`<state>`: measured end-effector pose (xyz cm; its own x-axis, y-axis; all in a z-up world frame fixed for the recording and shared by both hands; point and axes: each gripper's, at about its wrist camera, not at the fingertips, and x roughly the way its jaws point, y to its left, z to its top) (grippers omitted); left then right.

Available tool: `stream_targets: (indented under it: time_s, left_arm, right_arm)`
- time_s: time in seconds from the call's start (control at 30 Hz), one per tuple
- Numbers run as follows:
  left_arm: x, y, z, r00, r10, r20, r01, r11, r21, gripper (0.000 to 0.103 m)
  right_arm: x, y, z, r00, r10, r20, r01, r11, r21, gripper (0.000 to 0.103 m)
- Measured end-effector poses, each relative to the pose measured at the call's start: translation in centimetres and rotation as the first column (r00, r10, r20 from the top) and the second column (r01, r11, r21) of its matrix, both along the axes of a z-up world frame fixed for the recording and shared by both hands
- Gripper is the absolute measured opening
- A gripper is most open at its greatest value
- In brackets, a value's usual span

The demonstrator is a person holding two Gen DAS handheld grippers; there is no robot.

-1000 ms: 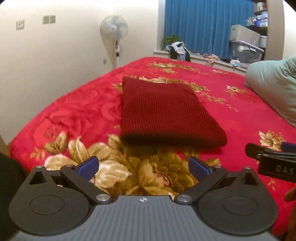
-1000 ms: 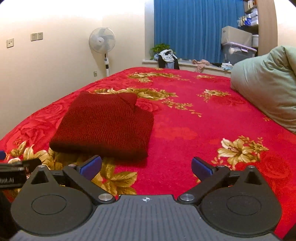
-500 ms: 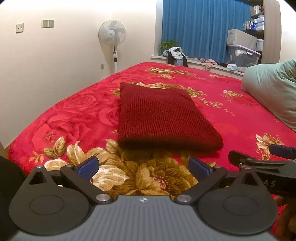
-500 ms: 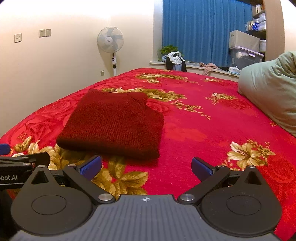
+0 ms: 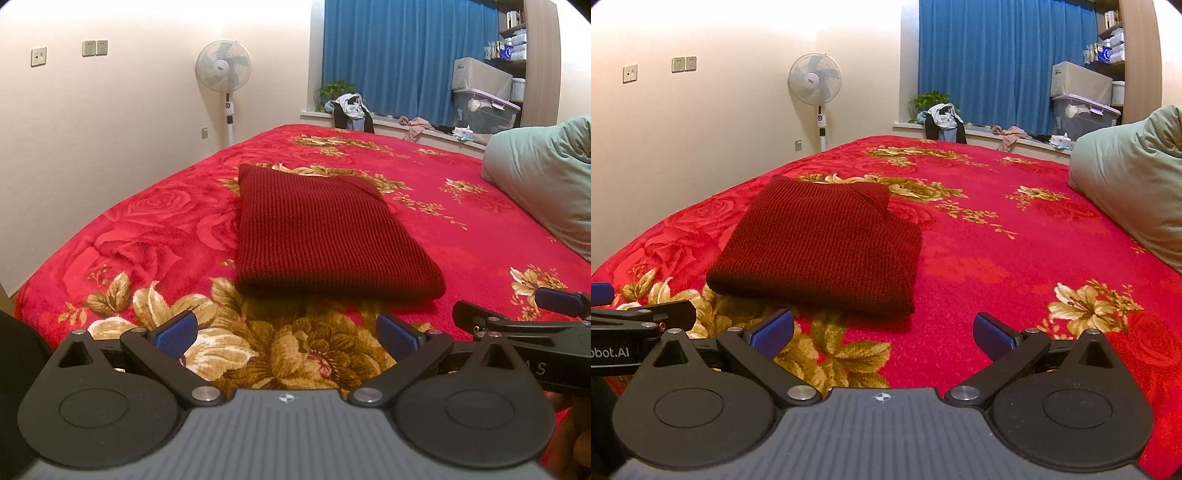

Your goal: Fold small clothes

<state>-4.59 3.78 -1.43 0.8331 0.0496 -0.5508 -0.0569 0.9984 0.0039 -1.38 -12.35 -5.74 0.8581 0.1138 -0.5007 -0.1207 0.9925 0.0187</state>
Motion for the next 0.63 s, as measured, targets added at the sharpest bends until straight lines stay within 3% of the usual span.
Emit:
stream_targets:
  time_s: [0.63]
  left_arm:
    - [-0.21,-0.22,-0.12,1.000,-0.006,-0.001,0.006,1.000,-0.004,0.103]
  right_arm:
    - [0.16,0.27,-0.12,1.000,-0.006,-0.014,0.006,1.000,0.006,0.102]
